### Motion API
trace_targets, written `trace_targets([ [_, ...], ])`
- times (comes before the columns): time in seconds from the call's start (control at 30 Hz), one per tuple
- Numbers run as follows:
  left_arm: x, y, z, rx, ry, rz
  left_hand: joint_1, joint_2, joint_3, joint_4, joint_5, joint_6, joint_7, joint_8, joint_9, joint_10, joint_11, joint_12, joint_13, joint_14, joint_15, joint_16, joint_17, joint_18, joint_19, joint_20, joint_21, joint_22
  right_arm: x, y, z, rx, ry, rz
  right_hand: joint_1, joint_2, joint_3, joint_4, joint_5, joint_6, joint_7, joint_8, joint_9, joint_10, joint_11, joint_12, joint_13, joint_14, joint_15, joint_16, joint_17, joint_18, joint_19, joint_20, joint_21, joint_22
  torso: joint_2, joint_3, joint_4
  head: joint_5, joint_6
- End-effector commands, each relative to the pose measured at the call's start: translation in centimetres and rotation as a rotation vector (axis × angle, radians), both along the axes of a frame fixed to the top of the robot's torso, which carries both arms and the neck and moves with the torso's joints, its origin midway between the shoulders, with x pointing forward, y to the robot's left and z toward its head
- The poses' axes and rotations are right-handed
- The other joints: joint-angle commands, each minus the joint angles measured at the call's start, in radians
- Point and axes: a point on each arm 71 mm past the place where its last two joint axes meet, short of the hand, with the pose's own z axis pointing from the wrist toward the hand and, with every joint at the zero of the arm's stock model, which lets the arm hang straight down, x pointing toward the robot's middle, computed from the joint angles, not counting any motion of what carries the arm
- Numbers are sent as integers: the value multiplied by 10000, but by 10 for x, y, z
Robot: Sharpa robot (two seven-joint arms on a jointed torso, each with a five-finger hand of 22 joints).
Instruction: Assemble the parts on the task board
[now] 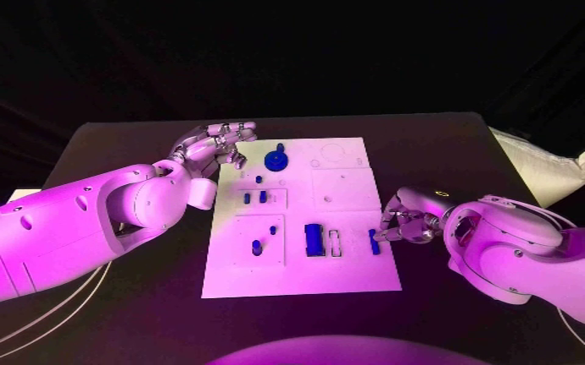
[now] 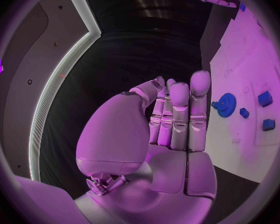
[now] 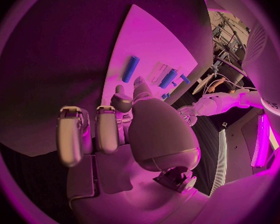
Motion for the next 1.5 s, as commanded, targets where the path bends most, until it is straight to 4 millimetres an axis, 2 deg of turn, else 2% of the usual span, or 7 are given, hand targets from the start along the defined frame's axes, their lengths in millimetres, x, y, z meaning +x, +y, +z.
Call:
trace_targets([
  [0.03, -1, -3, 1, -97, -128, -209, 41, -23, -54, 16, 60, -26, 38, 28, -14, -69, -10, 37, 14, -63, 19, -21, -11, 100, -45, 6, -50, -11, 0, 2, -4, -547, 12, 295, -100, -44, -4, 92, -54, 58, 29, -63, 14, -21, 36, -49, -4, 503, 58, -45, -5, 55, -30, 16, -61, 653, -4, -6, 4, -3, -10],
  [0.5, -1, -2, 1, -88, -114, -207, 53, -6, -58, 4, 65, -34, 36, 32, -15, -92, -9, 56, 19, -88, 23, -26, -37, 102, -60, 10, -73, -23, 1, 12, -13, -948, 249, 725, -17, -14, 19, 85, -11, 136, -4, -44, 42, 44, 10, 55, 91, 505, 45, -46, 2, 51, -19, 13, -53, 670, 2, -6, 14, 24, -50],
  [0.7, -1, -1, 1, -77, -111, -188, 53, -6, -58, 4, 65, -34, 36, 32, -15, -92, -9, 56, 19, -88, 23, -26, -37, 102, -60, 10, -73, -23, 2, 13, -14, -1706, 109, 1161, 240, -20, 76, -47, -66, 237, -50, -19, 81, 179, -34, 283, 287, 509, 10, -44, 13, 40, 12, -10, -26, 719, -6, -12, -1, 47, -70],
  [0.77, -1, -1, 1, -78, -111, -190, 53, -6, -58, 4, 65, -34, 36, 32, -15, -92, -9, 56, 19, -88, 23, -26, -37, 102, -60, 10, -73, -23, 2, 15, -15, -2043, 63, 1367, 349, -20, 99, -108, -157, 259, -60, -24, 93, 193, -45, 295, 308, 511, -2, -42, 21, 38, 18, -25, -22, 728, -4, -19, 14, 47, -72],
  [0.97, -1, -1, 1, -74, -109, -185, 53, -6, -58, 4, 65, -34, 36, 32, -15, -92, -9, 56, 19, -88, 23, -26, -37, 102, -60, 10, -73, -23, 1, 19, -19, -2656, 58, 1793, 773, 27, 247, -361, -269, 305, -91, -47, 118, 213, -79, 316, 360, 520, -33, -23, 63, 28, 38, -55, -6, 763, -1, -8, 15, 65, -84],
  [1.3, -1, 0, 1, -70, -107, -178, 58, 1, -59, -2, 67, -34, 33, 35, -15, -99, -10, 66, 22, -97, 23, -29, -51, 103, -64, 11, -80, -26, 0, 26, -25, -2829, 47, 2080, 1140, 235, 510, -548, -339, 336, -118, -98, 128, 199, -107, 257, 358, 521, -57, -26, 77, 26, 43, -80, -4, 773, -5, -10, 14, 62, -98],
  [1.5, -1, 0, 1, -66, -112, -184, 58, 1, -59, -2, 67, -34, 33, 35, -15, -99, -10, 66, 22, -97, 23, -29, -51, 103, -64, 11, -80, -26, 1, 29, -25, -2705, -109, 2054, 1510, 392, 968, -743, 212, 373, -147, -164, 124, 190, -145, 219, 384, 524, -92, -25, 96, 21, 58, -121, 6, 794, -13, -7, 10, 54, -116],
])
